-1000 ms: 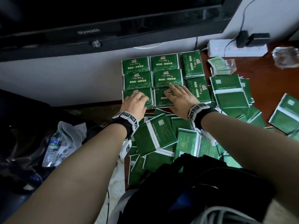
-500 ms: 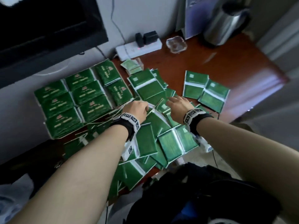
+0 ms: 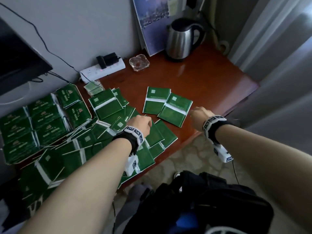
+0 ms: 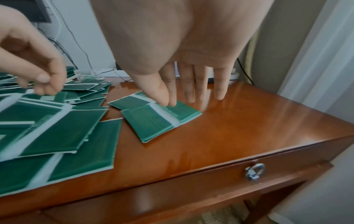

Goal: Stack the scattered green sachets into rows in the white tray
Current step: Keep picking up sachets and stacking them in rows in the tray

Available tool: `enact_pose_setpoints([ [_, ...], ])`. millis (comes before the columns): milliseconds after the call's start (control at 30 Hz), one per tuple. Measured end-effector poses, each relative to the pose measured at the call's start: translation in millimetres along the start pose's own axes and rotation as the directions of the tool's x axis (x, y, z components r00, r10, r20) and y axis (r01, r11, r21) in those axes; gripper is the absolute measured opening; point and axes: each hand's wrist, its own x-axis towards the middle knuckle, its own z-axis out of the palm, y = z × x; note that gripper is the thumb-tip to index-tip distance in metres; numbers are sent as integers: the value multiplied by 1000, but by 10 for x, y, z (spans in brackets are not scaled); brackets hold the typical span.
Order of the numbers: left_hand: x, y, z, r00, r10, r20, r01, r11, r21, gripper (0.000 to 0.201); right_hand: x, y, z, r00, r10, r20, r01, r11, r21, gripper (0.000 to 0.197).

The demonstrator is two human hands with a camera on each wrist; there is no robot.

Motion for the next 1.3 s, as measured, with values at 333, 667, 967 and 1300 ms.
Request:
enact_pose_setpoints([
  [333, 497, 384, -75, 998, -41, 45, 42, 999, -26, 20, 539, 415, -195, 999, -21, -32, 23, 997, 77, 26],
  [667, 1842, 174, -178, 991, 53, 121, -53, 999, -1, 36, 1297, 95, -218, 998, 48, 50, -58, 976, 210, 58],
  [967, 2586, 132, -195, 962, 171, 212, -204, 969, 142, 66, 1601, 11, -190, 976, 109, 189, -146, 971, 191, 85],
  [1300, 2806, 174, -222, 935, 111, 338, -173, 972, 161, 59, 1763, 14, -233, 965, 71, 254, -126, 970, 209, 80],
])
